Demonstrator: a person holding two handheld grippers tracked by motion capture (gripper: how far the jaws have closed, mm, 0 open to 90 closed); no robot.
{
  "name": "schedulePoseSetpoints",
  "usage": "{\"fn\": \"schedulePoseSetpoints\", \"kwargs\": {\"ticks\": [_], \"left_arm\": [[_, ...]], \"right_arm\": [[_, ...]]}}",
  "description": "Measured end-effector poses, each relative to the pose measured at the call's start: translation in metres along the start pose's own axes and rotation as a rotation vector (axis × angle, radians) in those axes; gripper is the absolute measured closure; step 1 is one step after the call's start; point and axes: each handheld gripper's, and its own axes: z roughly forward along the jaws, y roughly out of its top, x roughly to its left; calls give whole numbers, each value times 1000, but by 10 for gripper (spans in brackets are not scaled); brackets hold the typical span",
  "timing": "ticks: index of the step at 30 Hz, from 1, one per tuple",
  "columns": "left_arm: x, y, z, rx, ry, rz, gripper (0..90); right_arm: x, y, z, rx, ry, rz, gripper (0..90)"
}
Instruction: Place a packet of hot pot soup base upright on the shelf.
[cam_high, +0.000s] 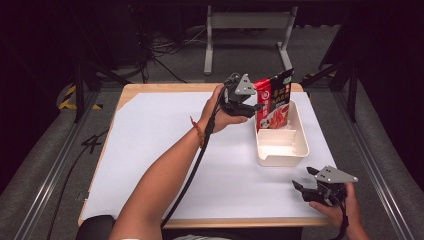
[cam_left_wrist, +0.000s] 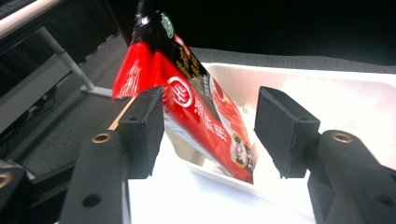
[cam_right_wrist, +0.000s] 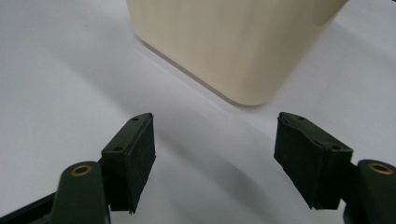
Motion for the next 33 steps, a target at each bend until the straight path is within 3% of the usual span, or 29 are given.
{"fn": "schedulePoseSetpoints", "kwargs": {"ticks": [22,33], "left_arm": [[-5,-11,-24,53,50,59,257],[-11,-20,-38,79,39,84,164]], "right_arm": [[1,1,0,1,-1,-8,287],[2,1,1,5,1,-9,287]]}}
